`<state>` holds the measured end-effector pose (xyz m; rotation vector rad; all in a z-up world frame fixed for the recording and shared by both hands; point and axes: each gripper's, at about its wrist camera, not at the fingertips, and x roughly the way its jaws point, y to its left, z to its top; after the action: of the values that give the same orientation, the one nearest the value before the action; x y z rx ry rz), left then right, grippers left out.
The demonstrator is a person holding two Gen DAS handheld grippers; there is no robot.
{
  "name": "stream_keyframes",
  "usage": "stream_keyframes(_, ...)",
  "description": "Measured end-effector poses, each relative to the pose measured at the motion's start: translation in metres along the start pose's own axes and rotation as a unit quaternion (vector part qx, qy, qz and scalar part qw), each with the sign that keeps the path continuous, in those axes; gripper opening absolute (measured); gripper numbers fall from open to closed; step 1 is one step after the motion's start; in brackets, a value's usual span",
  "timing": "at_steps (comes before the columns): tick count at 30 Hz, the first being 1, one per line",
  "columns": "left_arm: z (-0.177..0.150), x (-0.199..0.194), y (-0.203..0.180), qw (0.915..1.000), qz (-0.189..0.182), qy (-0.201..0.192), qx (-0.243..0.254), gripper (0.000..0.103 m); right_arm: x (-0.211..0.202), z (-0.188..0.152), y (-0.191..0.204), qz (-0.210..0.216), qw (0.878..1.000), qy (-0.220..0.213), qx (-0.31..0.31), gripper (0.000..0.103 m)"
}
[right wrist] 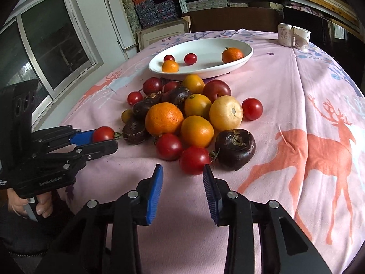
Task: Organize fruits
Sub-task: 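Grasp a red cherry tomato with each tool from the pile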
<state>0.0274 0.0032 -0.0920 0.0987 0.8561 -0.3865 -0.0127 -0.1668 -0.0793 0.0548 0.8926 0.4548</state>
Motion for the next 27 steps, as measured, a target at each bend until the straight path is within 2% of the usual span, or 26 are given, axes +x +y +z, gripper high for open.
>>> stream_keyframes(4,-0.001,0.003,0.002,1.0000,-0.005,0.003,-0.002,0.030,0.008,0.004,-0.003,-0.026,1.000,0.003,0.004,0.034)
stream_keyframes(9,0.001,0.002,0.002,1.0000,-0.004,-0.001,0.000,0.030,0.011,0.003,-0.002,-0.024,1.000,0.006,0.002,0.029)
stream_keyframes(14,0.010,-0.010,0.007,0.9997,-0.012,-0.018,-0.005,0.030,-0.017,0.010,-0.001,0.010,1.000,-0.025,0.000,0.029)
stream_keyframes(16,0.022,-0.014,0.011,0.9995,-0.015,-0.028,-0.007,0.030,-0.030,0.024,-0.006,0.020,0.999,-0.043,0.002,0.029)
stream_keyframes(20,0.062,-0.011,0.022,0.9986,-0.014,-0.050,-0.009,0.030,-0.037,0.069,-0.021,0.011,0.998,-0.066,0.006,0.030)
stream_keyframes(25,0.122,0.022,0.046,0.9978,-0.014,-0.057,-0.030,0.031,-0.007,0.133,-0.037,0.021,0.998,-0.061,0.025,0.030)
stream_keyframes(27,0.147,0.040,0.057,0.9978,0.005,-0.055,-0.036,0.031,0.013,0.154,-0.040,0.026,0.998,-0.053,0.032,0.030)
